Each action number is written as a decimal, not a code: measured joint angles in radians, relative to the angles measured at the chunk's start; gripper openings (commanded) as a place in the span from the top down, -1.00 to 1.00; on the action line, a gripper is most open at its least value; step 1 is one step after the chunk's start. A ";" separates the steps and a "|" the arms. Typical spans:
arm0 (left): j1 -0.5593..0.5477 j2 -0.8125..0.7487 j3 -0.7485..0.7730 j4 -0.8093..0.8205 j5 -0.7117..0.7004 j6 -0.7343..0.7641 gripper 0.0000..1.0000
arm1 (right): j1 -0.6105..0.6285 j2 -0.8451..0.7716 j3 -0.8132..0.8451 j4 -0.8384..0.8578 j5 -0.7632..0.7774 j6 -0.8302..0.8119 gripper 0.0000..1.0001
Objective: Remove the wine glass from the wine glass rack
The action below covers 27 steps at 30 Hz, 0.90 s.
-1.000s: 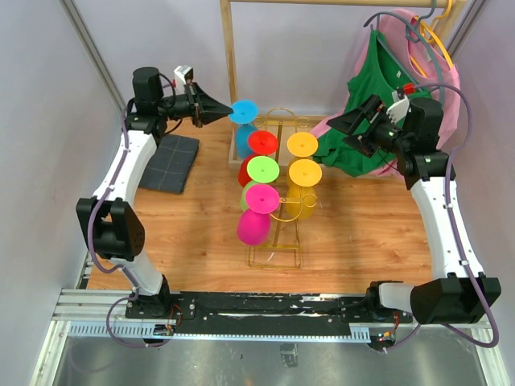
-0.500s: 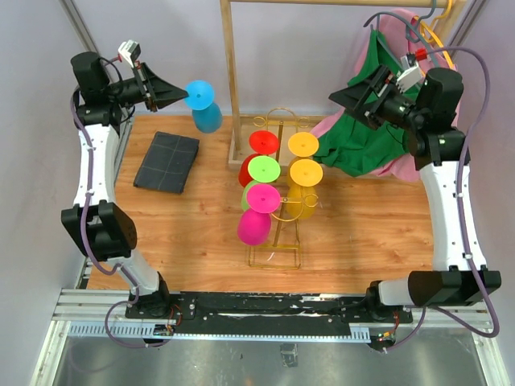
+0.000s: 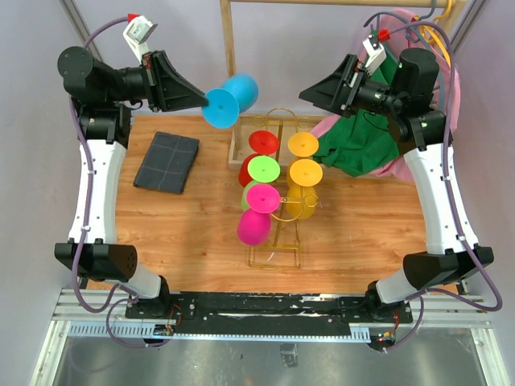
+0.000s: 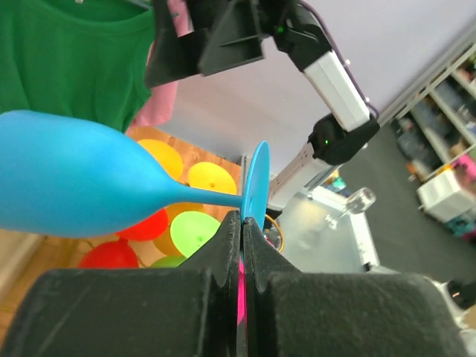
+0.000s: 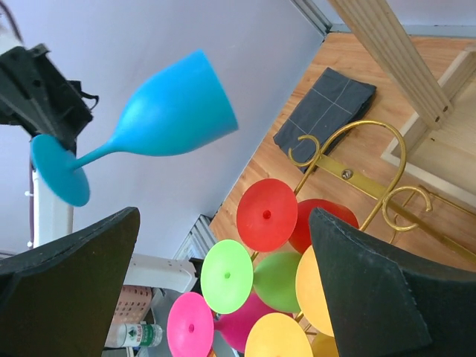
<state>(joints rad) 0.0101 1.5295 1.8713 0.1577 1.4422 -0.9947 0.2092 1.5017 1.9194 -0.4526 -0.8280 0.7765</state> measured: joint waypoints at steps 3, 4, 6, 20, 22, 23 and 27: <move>-0.018 -0.029 0.021 0.034 0.011 0.047 0.99 | 0.001 0.000 0.000 -0.002 -0.012 -0.004 -0.97; -0.018 -0.040 0.021 0.043 0.010 0.069 0.99 | 0.001 0.000 0.000 -0.002 -0.016 -0.006 -0.97; -0.018 -0.060 0.016 0.051 -0.003 0.112 0.99 | 0.001 -0.001 -0.002 -0.002 -0.023 -0.011 -0.97; -0.191 -0.217 -0.037 -0.483 -0.297 0.926 0.99 | 0.000 -0.011 -0.014 -0.002 -0.065 -0.027 -0.97; -0.212 -0.235 -0.071 -0.507 -0.288 0.968 1.00 | -0.002 -0.010 -0.009 -0.003 -0.074 -0.031 -0.97; -0.220 -0.242 -0.085 -0.517 -0.285 0.986 1.00 | -0.006 -0.009 -0.003 -0.005 -0.079 -0.033 -0.97; -0.248 -0.270 -0.124 -0.597 -0.274 1.111 0.99 | -0.040 0.012 0.066 -0.017 -0.114 -0.034 -0.98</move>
<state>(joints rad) -0.2382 1.2591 1.7477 -0.4393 1.1687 0.1162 0.1688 1.5135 1.9850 -0.4694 -0.9421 0.7429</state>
